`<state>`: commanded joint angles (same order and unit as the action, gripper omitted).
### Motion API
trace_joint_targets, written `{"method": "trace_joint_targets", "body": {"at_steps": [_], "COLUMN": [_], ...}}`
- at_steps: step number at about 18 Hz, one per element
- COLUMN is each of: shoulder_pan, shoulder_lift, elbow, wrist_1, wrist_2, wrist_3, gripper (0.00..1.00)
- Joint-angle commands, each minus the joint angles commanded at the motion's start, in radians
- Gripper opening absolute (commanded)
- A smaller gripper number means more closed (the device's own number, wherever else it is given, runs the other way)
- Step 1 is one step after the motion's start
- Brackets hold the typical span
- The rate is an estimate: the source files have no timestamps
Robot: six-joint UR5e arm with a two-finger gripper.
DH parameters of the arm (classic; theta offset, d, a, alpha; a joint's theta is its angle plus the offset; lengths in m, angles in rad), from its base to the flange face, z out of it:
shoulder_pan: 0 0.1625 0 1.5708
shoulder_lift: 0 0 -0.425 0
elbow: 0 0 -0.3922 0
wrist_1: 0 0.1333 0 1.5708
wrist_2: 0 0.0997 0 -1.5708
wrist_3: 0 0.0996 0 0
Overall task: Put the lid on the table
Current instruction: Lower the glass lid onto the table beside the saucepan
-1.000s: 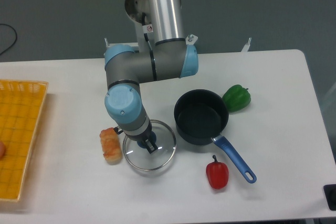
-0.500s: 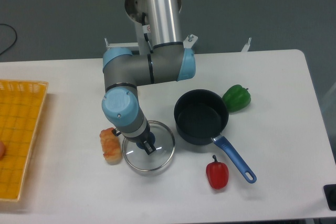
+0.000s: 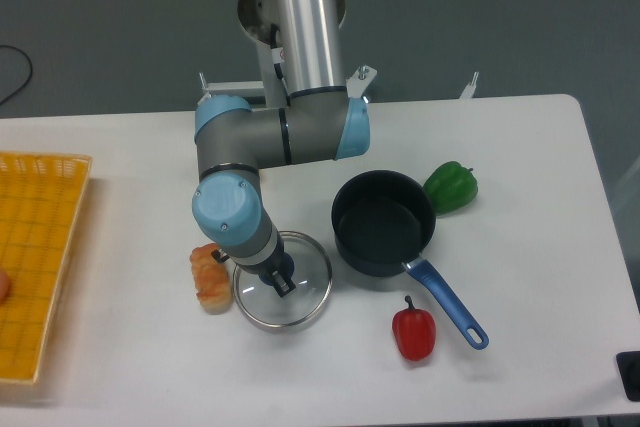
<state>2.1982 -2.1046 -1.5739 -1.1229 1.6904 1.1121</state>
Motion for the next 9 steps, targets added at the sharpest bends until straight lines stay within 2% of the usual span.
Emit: {"method": "trace_joint_targets", "body": {"at_steps": [9], "shoulder_pan": [-0.005], "shoulder_lift": [-0.006], "elbow": [0.0], "wrist_1": [0.002], "wrist_2": [0.002], "wrist_3": [0.0], "gripper": [0.49]}}
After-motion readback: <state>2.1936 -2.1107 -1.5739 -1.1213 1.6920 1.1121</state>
